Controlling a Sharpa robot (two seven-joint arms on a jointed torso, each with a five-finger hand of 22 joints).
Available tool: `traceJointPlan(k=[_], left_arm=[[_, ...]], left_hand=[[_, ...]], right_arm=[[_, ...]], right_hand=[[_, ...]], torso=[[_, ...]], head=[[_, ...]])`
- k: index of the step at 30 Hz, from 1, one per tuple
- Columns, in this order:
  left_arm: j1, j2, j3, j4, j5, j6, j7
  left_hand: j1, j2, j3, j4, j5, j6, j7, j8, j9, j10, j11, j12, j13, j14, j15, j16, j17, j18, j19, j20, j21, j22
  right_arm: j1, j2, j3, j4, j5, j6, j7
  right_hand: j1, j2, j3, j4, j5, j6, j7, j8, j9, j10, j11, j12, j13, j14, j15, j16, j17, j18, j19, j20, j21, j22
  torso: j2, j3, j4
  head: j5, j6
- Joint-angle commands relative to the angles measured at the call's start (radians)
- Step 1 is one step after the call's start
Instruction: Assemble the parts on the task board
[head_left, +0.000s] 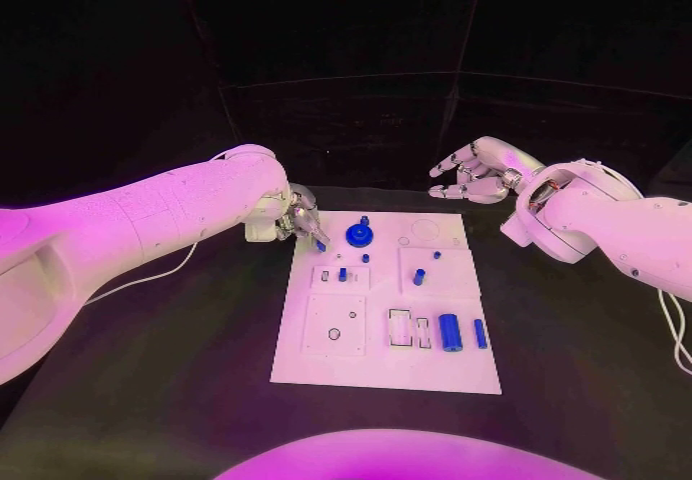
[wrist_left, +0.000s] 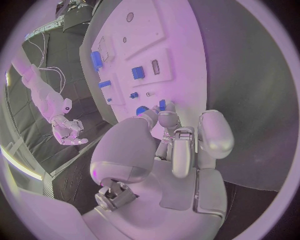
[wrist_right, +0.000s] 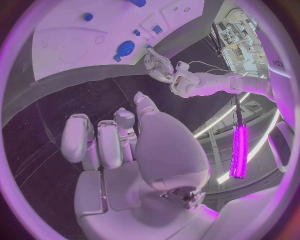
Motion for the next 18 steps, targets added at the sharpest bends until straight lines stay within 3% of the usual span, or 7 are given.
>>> traceJointPlan(k=[1,5,12,18], left_arm=[[0.003,-0.031,0.0,0.057,0.018,-0.101,0.049],[0.003,-0.076,0.0,0.126,0.027,-0.147,0.069],[-0.002,-0.155,-0.002,0.251,0.039,-0.227,0.09],[-0.012,-0.208,-0.023,0.334,0.005,-0.263,0.106]], left_hand=[[-0.032,-0.013,0.171,-0.127,0.002,0.007,-0.003,0.013,0.005,0.009,0.0,-0.003,-0.002,0.098,0.004,0.0,0.247,-0.001,0.0,0.001,-0.006,0.003],[-0.056,-0.029,0.216,-0.132,0.001,0.007,-0.004,0.023,0.011,0.013,-0.001,-0.003,-0.003,0.098,0.004,0.0,0.247,-0.001,0.001,0.001,-0.006,0.004],[-0.075,-0.044,0.252,-0.136,0.001,0.006,-0.006,0.032,0.016,0.017,-0.002,-0.004,-0.004,0.099,0.003,0.002,0.25,-0.002,0.002,0.0,-0.004,0.008],[-0.078,-0.065,0.276,-0.148,0.002,0.011,-0.009,0.039,0.019,0.025,-0.005,-0.001,0.001,0.1,0.001,0.004,0.257,-0.002,0.004,-0.001,-0.001,0.013]], right_arm=[[0.002,-0.002,0.001,-0.002,-0.002,-0.006,0.002],[0.002,-0.002,0.001,-0.002,-0.002,-0.006,0.002],[0.002,-0.004,0.001,-0.002,-0.002,-0.006,0.001],[0.002,-0.003,0.001,-0.003,-0.002,-0.006,0.001]], right_hand=[[0.006,0.003,-0.002,0.003,0.003,-0.006,0.001,0.002,0.001,0.0,0.001,0.001,-0.001,0.035,-0.002,-0.003,0.001,0.019,0.001,0.0,-0.007,-0.001],[0.006,0.003,-0.002,0.004,0.005,-0.006,0.001,0.002,0.001,0.0,0.001,0.0,-0.002,0.035,-0.002,-0.003,0.0,0.019,0.001,0.0,-0.007,-0.002],[0.006,0.003,-0.002,0.004,0.005,-0.006,0.001,0.002,0.001,0.0,0.001,0.0,-0.002,0.035,-0.002,-0.003,0.0,0.019,0.001,0.0,-0.007,-0.002],[0.006,0.003,-0.002,0.004,0.005,-0.006,0.001,0.002,0.001,0.0,0.001,0.0,-0.002,0.035,-0.002,-0.003,0.0,0.019,0.001,0.0,-0.007,-0.002]], torso=[[-0.003,0.0006,0.005],[-0.004,0.002,0.0067],[-0.005,0.0009,0.0081],[-0.004,0.0001,0.0063]], head=[[0.0,-0.001],[0.0,-0.001],[0.002,-0.003],[0.006,-0.005]])
